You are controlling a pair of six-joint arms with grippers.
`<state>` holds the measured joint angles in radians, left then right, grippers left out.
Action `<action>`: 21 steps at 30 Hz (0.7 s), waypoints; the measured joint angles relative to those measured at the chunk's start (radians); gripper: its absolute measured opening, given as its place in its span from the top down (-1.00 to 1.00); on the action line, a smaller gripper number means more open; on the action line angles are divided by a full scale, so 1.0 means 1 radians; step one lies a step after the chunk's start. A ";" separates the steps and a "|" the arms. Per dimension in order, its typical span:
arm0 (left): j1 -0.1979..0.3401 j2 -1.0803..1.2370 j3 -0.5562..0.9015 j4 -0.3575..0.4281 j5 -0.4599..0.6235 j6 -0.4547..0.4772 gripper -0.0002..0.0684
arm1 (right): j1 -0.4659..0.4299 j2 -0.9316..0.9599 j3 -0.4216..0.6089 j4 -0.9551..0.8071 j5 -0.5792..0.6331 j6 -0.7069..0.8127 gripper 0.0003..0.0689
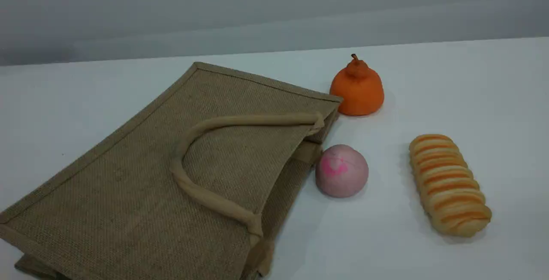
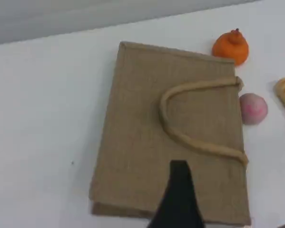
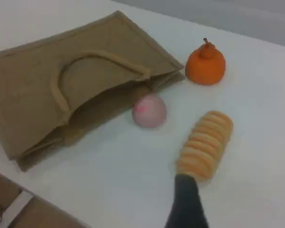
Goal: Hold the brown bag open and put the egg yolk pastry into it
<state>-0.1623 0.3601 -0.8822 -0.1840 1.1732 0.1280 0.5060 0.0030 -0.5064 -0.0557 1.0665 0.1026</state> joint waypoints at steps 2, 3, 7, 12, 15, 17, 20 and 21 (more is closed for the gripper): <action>0.000 -0.038 0.048 0.016 -0.002 -0.010 -0.53 | 0.000 0.000 0.000 0.001 0.000 0.000 -0.28; 0.000 -0.055 0.070 0.027 -0.003 -0.015 -0.53 | 0.000 0.000 0.000 0.001 0.000 0.000 -0.28; 0.000 -0.107 0.172 0.071 -0.028 -0.049 -0.52 | 0.000 0.001 0.000 0.001 0.000 0.002 -0.28; 0.000 -0.147 0.289 0.111 -0.055 -0.053 -0.47 | 0.000 0.001 0.000 0.001 0.000 0.002 -0.28; 0.000 -0.158 0.332 0.105 -0.056 -0.059 -0.46 | 0.000 0.001 0.000 0.001 0.000 0.001 -0.28; 0.000 -0.165 0.335 0.105 -0.059 -0.059 -0.46 | 0.000 0.001 0.000 0.001 0.000 0.001 -0.28; 0.000 -0.165 0.335 0.105 -0.063 -0.059 -0.46 | 0.000 0.001 0.000 0.002 0.000 0.001 -0.28; 0.000 -0.165 0.339 0.105 -0.066 -0.059 -0.46 | 0.000 0.001 0.000 0.002 0.000 0.001 -0.28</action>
<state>-0.1623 0.1950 -0.5430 -0.0791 1.1074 0.0692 0.5060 0.0038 -0.5064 -0.0536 1.0665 0.1033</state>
